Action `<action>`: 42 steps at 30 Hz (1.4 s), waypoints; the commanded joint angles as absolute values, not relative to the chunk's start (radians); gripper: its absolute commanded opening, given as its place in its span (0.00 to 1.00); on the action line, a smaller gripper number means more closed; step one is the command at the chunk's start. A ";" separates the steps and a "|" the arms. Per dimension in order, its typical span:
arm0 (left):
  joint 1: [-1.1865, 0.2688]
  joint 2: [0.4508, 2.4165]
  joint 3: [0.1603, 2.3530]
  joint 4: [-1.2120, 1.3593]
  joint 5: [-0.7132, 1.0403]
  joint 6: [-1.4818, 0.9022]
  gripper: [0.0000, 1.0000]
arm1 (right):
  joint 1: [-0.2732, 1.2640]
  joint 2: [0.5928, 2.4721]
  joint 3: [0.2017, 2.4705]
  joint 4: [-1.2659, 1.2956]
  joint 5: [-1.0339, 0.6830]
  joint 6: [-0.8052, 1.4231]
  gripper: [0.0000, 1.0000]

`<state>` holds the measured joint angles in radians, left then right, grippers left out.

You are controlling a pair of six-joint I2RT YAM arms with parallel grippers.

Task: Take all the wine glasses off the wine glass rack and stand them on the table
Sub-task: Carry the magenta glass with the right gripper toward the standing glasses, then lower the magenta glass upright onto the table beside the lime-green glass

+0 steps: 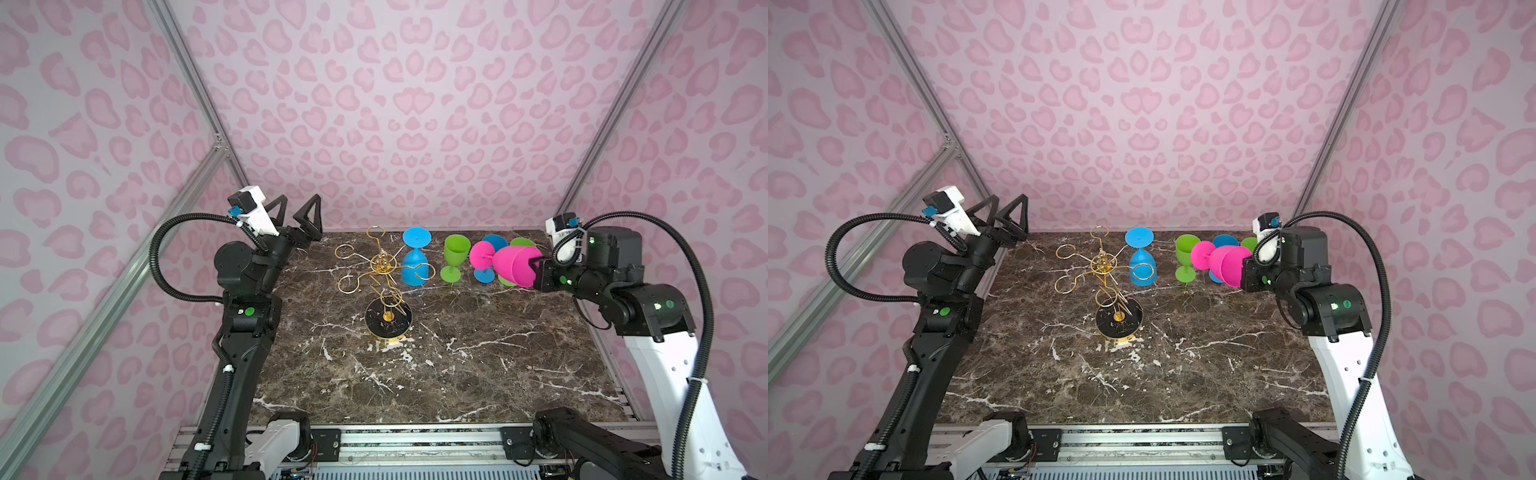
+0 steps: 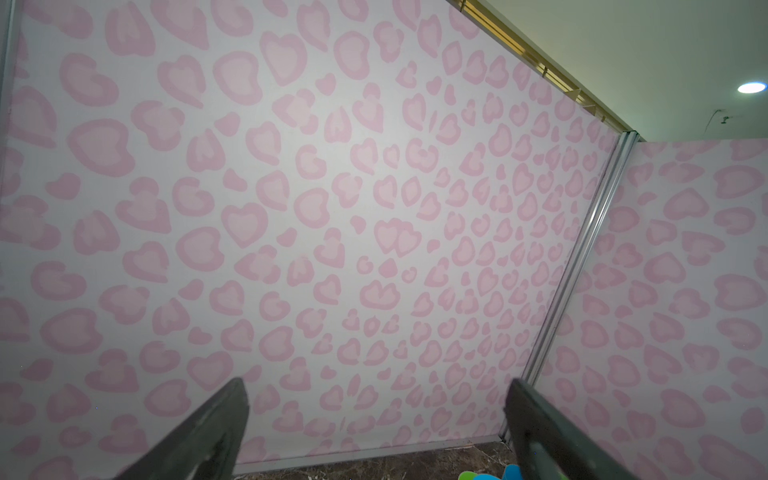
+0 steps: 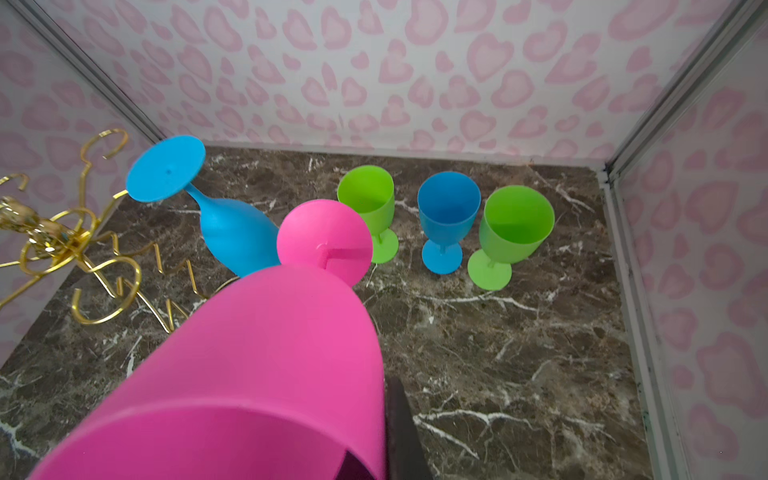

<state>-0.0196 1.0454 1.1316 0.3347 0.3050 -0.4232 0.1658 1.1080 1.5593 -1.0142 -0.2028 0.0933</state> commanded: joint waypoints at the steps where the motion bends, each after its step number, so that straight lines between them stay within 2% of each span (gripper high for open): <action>1: -0.020 1.023 1.117 0.336 0.277 -0.396 0.97 | 0.180 1.156 1.529 -1.090 -0.204 0.081 0.00; 4: -0.019 1.015 1.114 0.322 0.273 -0.389 0.97 | 0.230 1.200 1.511 -1.101 -0.115 0.078 0.00; 12: -0.019 1.002 1.111 0.283 0.279 -0.368 0.97 | 0.304 1.375 1.512 -1.111 -0.026 0.068 0.00; 17: -0.018 0.977 1.099 0.268 0.265 -0.345 0.97 | 0.324 1.486 1.538 -1.082 -0.003 0.050 0.00; 27: -0.018 0.947 1.089 0.246 0.285 -0.331 0.97 | 0.346 1.762 1.735 -1.157 0.038 0.028 0.00; 42: -0.019 0.934 1.091 0.232 0.307 -0.326 0.97 | 0.348 1.939 1.846 -1.172 0.024 0.009 0.00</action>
